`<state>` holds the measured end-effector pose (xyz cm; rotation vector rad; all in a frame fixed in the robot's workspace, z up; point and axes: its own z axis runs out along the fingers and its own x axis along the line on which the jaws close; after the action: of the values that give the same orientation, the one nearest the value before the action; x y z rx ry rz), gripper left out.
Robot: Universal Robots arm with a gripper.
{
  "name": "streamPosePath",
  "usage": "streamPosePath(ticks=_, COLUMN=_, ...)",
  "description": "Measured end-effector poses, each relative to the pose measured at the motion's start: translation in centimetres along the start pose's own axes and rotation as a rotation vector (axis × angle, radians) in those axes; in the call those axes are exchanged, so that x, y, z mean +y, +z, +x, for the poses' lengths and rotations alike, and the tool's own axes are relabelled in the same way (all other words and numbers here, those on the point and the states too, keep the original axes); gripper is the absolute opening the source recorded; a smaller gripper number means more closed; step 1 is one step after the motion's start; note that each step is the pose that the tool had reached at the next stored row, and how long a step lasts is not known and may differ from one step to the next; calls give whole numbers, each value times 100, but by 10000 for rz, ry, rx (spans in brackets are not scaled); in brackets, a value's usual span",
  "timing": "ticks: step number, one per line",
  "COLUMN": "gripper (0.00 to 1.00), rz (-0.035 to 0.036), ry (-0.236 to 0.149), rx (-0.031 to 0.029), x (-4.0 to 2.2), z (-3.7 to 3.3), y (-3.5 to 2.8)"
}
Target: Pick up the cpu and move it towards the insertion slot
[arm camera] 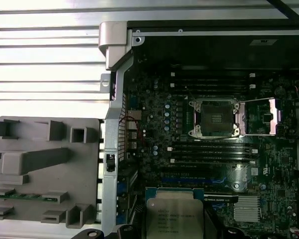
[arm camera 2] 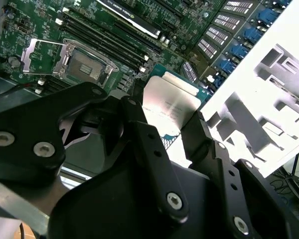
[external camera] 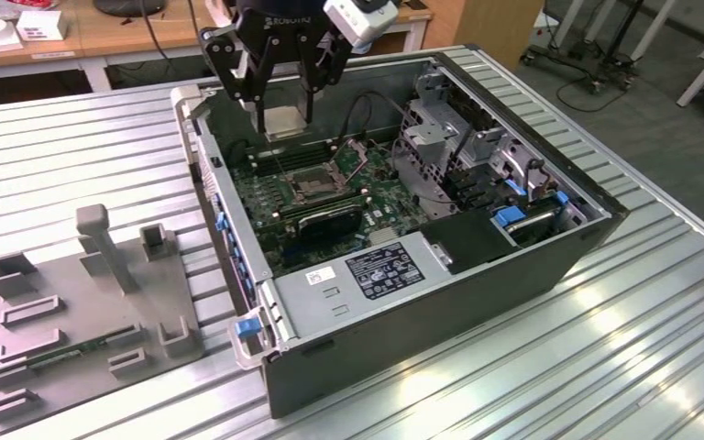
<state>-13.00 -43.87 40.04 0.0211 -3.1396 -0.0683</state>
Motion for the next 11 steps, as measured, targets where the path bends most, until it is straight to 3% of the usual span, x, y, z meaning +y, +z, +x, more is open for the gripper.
streamPosePath(ticks=7, gripper=54, rz=0, ry=-1, rx=0, x=0, z=-5, y=0)
streamPosePath(ticks=11, gripper=54, rz=1, ry=0, rx=0, x=0, z=-43, y=1)
